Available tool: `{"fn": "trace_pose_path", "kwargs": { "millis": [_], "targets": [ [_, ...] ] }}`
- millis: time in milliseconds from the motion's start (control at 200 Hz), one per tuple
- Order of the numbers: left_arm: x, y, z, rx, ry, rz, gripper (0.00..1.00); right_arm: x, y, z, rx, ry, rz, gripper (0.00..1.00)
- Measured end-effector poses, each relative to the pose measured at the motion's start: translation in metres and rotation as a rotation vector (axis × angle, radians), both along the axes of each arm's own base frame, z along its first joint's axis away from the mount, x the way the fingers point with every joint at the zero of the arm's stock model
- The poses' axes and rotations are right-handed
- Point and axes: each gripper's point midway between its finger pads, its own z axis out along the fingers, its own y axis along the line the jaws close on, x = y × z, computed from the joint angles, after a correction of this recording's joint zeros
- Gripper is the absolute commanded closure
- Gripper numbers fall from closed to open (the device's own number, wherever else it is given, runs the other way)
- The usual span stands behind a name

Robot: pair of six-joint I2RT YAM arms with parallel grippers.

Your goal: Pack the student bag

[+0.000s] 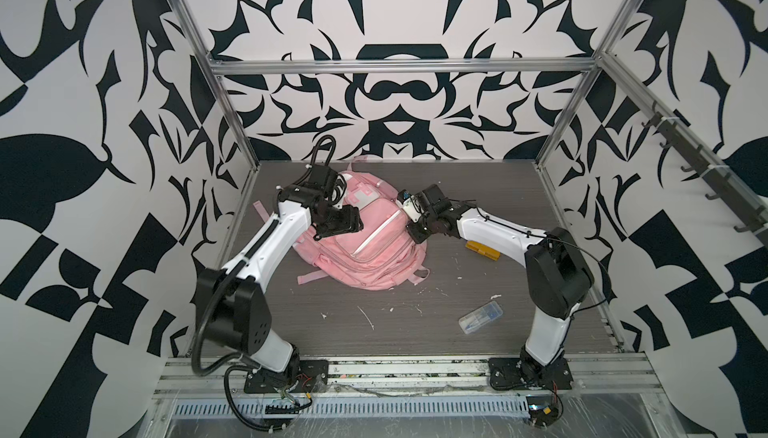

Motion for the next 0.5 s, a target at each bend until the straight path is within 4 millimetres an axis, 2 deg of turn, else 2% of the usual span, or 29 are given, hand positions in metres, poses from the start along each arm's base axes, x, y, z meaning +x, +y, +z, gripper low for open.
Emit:
{"fn": "trace_pose_path", "kwargs": {
  "millis": [110,195,430,500],
  "targets": [
    [0.026,-0.002,-0.011,0.054,-0.011,-0.030,0.32,0.000,0.000,0.000,0.000,0.000,0.000,1.00],
    [0.039,-0.001,-0.019,0.089,-0.028,-0.057,0.33,0.000,0.000,0.001,0.002,0.001,-0.003,1.00],
    [0.045,-0.005,-0.044,0.116,-0.002,-0.133,0.43,0.001,0.000,0.003,-0.001,0.010,-0.009,1.00],
    [0.044,-0.006,-0.048,0.110,0.002,-0.142,0.51,0.000,0.000,0.002,-0.004,0.014,-0.009,1.00]
  ]
}}
